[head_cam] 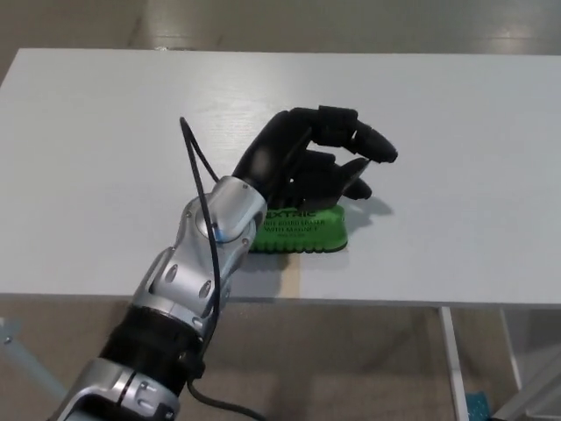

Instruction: Use the left hand to press on the green eraser and wipe the desk from center to the left and then back to center.

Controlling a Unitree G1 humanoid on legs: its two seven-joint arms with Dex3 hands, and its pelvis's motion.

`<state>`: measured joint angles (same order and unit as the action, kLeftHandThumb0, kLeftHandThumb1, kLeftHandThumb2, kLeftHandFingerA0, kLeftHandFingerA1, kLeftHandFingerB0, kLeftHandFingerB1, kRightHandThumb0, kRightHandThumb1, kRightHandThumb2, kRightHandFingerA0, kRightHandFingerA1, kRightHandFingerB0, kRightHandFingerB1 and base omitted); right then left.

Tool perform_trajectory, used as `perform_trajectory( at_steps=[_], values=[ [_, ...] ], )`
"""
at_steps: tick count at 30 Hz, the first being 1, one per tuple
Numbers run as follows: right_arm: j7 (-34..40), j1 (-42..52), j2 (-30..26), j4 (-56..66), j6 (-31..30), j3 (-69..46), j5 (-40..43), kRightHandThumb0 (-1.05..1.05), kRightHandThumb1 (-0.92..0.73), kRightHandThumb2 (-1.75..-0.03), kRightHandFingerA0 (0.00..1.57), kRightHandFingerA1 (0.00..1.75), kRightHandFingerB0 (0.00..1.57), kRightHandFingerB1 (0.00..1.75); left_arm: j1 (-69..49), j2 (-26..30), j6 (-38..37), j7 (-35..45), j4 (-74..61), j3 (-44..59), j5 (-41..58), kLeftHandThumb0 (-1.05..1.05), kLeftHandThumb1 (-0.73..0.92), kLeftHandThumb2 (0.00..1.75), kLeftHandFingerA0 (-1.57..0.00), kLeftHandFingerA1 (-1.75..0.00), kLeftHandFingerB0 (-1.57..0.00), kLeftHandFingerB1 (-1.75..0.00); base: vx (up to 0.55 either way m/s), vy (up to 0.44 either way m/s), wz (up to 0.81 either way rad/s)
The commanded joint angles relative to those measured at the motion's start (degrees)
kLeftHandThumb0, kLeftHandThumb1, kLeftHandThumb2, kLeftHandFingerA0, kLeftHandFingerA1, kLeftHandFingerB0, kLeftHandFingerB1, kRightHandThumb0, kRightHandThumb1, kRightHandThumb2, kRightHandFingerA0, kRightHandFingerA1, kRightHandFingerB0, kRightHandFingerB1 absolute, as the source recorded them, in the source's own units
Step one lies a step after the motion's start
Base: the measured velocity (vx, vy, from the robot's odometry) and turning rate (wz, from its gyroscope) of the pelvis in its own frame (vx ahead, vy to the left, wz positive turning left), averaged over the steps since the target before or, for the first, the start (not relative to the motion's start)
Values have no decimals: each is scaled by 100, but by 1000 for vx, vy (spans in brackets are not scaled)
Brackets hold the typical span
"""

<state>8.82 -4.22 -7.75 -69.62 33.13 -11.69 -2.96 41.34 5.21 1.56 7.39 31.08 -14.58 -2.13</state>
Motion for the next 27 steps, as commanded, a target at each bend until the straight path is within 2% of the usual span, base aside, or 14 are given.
perform_trajectory(
  at_steps=[1, 8, 12, 17, 18, 20, 27],
  values=[
    [6, 35, -32, -15, 115, 57, 2, -29, -62, -58, 78, 53, 68, 50, 153, 19, -340, -369, 763, 27, -479, -15, 84, 66, -105, -62, -91, -82, 0, 0, 0],
    [62, 63, -13, -43, 155, 110, -17, -29, -62, -59, 83, 62, 70, 51, 169, -117, -571, -599, 1384, 147, -528, -15, 84, 66, -106, -62, -92, -77, 0, 0, 0],
    [89, 72, -23, -42, 145, 155, -38, -29, -62, -58, 81, 59, 70, 51, 230, -200, -735, -694, 1704, 254, -524, -14, 84, 66, -107, -62, -92, -77, 0, 0, 0],
    [76, 63, -18, -35, 132, 177, -21, -30, -62, -58, 77, 55, 71, 51, 302, -238, -904, -831, 1995, 380, -539, -14, 84, 66, -108, -63, -91, -81, 0, 0, 0],
    [68, 63, -16, -35, 130, 183, -20, -30, -62, -58, 78, 56, 71, 51, 301, -268, -937, -856, 2053, 467, -464, -14, 85, 66, -108, -67, -90, -89, 0, 0, 0],
    [66, 61, -19, -36, 122, 195, -24, -31, -62, -59, 79, 59, 71, 51, 303, -355, -994, -869, 2179, 681, -263, -13, 85, 68, -108, -70, -88, -93, 0, 0, 0],
    [124, 69, 8, -51, 168, 182, -6, -31, -62, -59, 82, 63, 71, 52, 351, -552, -1166, -762, 2448, 1119, -58, -13, 85, 66, -107, -69, -86, -97, 0, 0, 0]
  ],
)
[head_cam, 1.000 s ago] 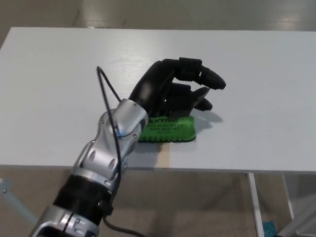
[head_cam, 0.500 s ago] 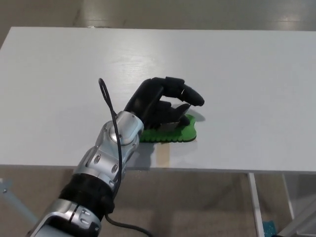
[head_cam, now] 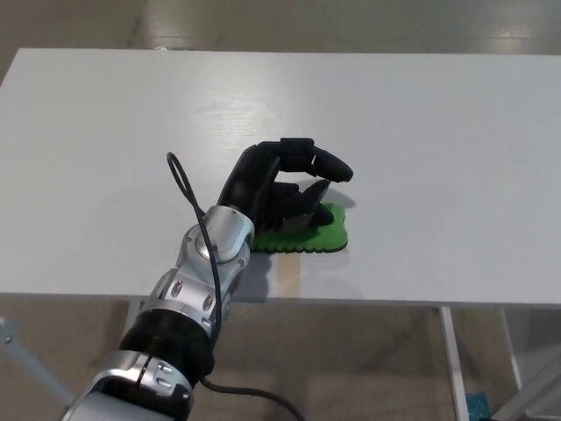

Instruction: Use the left hand to press on the green eraser and wipe the desk from center to the left and then back to center.

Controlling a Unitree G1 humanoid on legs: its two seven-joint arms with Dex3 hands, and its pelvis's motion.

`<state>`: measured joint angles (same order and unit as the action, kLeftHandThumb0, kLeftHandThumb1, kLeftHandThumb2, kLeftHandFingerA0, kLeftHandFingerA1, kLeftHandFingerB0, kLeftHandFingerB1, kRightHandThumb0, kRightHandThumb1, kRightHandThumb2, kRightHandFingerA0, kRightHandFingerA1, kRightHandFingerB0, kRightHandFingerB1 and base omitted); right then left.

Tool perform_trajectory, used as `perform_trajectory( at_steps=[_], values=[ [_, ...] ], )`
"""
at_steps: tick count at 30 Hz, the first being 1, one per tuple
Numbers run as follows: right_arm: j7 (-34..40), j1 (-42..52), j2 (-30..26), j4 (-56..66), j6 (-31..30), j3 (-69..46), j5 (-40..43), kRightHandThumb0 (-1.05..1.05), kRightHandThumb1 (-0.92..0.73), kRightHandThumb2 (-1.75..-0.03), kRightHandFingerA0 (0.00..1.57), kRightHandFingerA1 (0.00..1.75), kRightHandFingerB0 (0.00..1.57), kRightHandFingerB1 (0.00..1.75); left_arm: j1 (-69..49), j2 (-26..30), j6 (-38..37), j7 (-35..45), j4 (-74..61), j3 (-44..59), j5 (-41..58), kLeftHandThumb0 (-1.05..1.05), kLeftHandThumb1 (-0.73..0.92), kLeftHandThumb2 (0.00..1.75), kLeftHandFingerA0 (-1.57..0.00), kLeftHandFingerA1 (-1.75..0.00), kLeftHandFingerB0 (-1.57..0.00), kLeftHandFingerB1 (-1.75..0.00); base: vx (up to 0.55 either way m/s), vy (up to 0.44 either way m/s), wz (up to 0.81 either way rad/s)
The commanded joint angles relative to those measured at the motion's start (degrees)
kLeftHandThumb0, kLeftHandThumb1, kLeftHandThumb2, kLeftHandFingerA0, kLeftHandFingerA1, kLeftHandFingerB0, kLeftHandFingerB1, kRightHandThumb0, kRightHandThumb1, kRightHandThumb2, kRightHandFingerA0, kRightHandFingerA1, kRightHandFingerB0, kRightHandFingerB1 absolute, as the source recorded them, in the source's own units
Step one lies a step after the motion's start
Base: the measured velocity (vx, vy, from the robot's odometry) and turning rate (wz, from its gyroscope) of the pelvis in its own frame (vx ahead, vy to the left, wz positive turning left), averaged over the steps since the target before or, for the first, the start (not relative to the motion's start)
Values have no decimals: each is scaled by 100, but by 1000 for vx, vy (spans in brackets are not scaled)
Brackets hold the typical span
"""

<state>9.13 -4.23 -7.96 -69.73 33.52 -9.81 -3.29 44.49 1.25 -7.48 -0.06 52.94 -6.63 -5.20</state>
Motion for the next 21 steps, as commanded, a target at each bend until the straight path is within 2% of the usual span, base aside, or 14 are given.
perform_trajectory(
  at_steps=[1, 9, 12, 21],
  values=[
    [94, 71, 30, -40, 131, -7, 27, -31, -62, -59, 82, 63, 71, 52, 41, -166, -278, -9, 280, 347, 244, -13, 85, 66, -107, -69, -86, -97, 0, 0, 0],
    [65, 59, 55, -19, 148, 9, 24, -31, -62, -59, 81, 62, 72, 53, -101, -375, -273, 68, 369, 662, 425, -10, 82, 72, -107, -73, -87, -97, 0, 0, 0],
    [60, 36, 57, -14, 143, 19, 19, -31, -62, -59, 81, 62, 72, 53, -273, -500, -345, 77, 496, 822, 522, -10, 79, 75, -107, -75, -89, -102, 0, 0, 0],
    [-22, -25, 99, 3, 100, -45, 122, -30, -63, -59, 82, 62, 73, 53, -520, -601, -432, 160, 499, 882, 493, -11, 79, 75, -108, -76, -89, -101, 0, 0, 0]
  ],
)
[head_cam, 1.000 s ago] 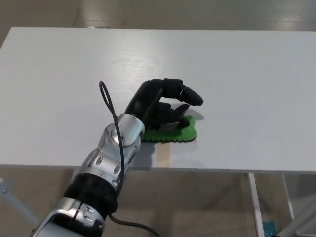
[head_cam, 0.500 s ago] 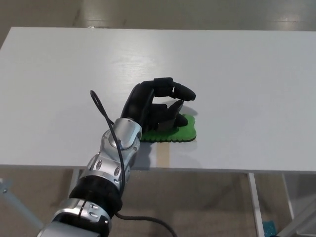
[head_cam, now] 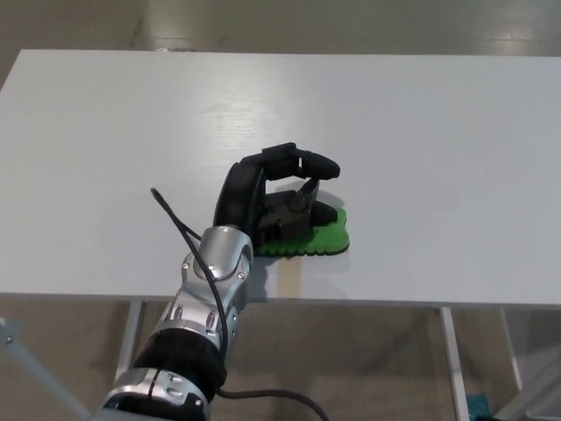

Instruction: Use the left hand to press on the green eraser and wipe the desk from center to the left and then back to center.

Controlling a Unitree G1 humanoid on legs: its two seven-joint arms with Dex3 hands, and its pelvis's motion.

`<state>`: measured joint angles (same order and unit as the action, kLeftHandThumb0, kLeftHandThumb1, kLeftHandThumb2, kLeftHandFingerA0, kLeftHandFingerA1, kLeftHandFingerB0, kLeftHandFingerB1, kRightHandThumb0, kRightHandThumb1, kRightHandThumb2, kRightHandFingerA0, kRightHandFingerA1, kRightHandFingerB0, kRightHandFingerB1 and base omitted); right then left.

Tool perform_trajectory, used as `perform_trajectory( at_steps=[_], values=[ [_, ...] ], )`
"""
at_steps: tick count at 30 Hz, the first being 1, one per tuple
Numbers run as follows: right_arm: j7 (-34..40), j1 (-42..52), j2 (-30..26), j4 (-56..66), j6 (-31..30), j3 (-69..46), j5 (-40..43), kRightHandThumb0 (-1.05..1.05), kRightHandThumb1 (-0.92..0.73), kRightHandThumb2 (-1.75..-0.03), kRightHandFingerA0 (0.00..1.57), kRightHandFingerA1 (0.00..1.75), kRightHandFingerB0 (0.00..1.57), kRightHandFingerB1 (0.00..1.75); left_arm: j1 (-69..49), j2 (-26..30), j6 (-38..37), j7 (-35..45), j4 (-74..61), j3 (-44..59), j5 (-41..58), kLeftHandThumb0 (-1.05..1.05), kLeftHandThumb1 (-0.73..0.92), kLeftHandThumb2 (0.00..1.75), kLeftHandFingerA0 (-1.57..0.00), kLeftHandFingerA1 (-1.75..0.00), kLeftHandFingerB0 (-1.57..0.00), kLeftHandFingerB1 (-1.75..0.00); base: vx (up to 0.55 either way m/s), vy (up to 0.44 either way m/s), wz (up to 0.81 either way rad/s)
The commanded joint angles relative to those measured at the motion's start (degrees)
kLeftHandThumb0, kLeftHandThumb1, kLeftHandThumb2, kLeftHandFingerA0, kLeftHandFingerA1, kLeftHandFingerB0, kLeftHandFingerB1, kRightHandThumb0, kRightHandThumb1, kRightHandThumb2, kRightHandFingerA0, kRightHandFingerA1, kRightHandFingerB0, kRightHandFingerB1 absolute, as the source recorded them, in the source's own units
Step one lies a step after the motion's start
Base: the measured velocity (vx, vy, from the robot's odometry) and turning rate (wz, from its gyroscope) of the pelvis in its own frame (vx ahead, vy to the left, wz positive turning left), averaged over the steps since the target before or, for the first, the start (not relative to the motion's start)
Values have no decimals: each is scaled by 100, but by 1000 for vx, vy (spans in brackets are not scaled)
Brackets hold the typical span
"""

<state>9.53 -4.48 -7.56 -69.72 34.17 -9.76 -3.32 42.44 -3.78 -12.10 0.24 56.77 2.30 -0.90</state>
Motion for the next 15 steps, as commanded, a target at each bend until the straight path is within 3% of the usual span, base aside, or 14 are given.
perform_trajectory(
  at_steps=[1, 15],
  values=[
    [-78, 1, 61, 4, 42, -57, 132, -30, -63, -59, 82, 62, 73, 53, -333, -99, 13, 135, 134, -8, 60, -11, 79, 75, -108, -76, -89, -101, 0, 0, 0],
    [-107, -72, 18, -10, 132, -9, 82, -30, -63, -58, 80, 59, 73, 53, -545, 20, -126, 320, 181, 49, 91, -13, 83, 73, -108, -76, -89, -99, 0, 0, 0]
  ],
)
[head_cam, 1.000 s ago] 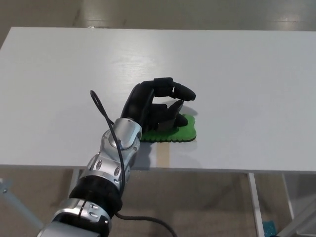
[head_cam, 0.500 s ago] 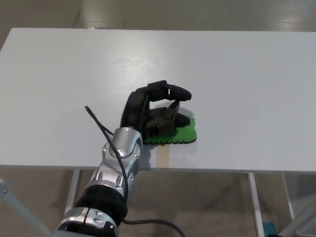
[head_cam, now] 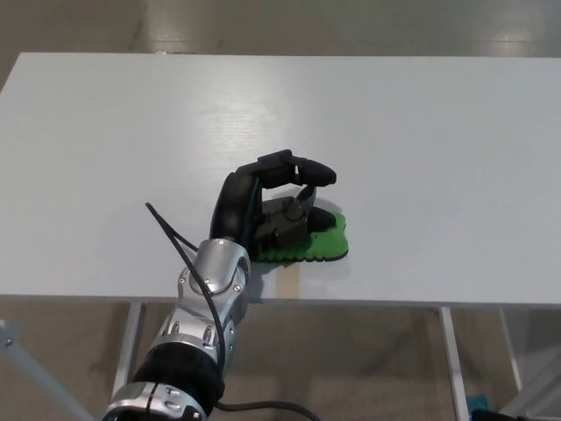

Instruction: Use the left hand to press on the green eraser and wipe the desk from center to the left and then back to center.

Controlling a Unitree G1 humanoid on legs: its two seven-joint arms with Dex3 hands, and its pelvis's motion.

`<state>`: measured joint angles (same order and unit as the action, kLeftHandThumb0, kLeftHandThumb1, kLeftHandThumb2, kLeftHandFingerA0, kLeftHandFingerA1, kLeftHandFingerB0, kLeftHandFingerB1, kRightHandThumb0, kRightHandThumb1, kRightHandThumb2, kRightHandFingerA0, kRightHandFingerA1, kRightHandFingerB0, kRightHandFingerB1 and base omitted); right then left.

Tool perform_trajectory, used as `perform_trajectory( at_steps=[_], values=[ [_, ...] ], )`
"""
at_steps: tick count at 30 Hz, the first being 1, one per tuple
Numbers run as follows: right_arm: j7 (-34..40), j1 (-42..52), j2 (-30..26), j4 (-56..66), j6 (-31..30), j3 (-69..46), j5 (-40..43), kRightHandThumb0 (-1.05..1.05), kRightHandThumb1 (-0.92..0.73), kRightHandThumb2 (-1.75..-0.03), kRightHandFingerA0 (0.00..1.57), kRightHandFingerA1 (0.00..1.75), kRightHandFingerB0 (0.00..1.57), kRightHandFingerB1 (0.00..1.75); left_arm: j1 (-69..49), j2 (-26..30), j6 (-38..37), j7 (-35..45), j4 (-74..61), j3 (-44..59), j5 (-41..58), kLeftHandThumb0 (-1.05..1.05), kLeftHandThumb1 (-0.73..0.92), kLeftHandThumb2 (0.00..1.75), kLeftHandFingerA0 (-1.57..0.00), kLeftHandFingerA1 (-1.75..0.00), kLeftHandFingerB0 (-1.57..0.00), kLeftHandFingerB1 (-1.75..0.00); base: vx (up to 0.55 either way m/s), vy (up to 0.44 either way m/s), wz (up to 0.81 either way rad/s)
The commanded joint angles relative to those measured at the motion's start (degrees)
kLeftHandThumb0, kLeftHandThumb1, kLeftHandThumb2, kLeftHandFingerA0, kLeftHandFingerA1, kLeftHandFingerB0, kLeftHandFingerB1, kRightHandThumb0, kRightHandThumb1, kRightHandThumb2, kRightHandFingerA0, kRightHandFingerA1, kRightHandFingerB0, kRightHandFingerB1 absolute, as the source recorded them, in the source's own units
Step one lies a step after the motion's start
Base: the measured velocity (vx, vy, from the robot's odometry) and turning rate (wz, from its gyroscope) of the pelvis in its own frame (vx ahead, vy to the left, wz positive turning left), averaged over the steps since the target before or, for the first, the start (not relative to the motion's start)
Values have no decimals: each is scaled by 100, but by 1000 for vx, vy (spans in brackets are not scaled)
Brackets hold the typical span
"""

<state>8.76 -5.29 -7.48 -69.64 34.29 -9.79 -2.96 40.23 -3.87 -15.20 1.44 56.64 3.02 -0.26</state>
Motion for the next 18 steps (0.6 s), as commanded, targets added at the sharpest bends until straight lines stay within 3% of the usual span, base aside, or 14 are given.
perform_trajectory(
  at_steps=[1, 7, 18],
  values=[
    [-18, 3, 11, -18, 107, -5, 45, -31, -63, -58, 81, 58, 73, 53, -324, 44, 158, 204, 203, -33, 17, -13, 83, 73, -108, -75, -90, -98, 0, 0, 0],
    [23, -25, 18, 3, 27, 14, 28, -31, -63, -58, 79, 56, 73, 52, -305, 181, 39, 230, 252, -58, -16, -13, 83, 72, -108, -75, -90, -96, 0, 0, 0],
    [-107, -54, 43, -23, 10, -51, 109, -32, -63, -59, 81, 58, 73, 52, -185, 948, -59, 539, 300, 283, 220, -11, 83, 72, -107, -77, -88, -97, 0, 0, 0]
  ],
)
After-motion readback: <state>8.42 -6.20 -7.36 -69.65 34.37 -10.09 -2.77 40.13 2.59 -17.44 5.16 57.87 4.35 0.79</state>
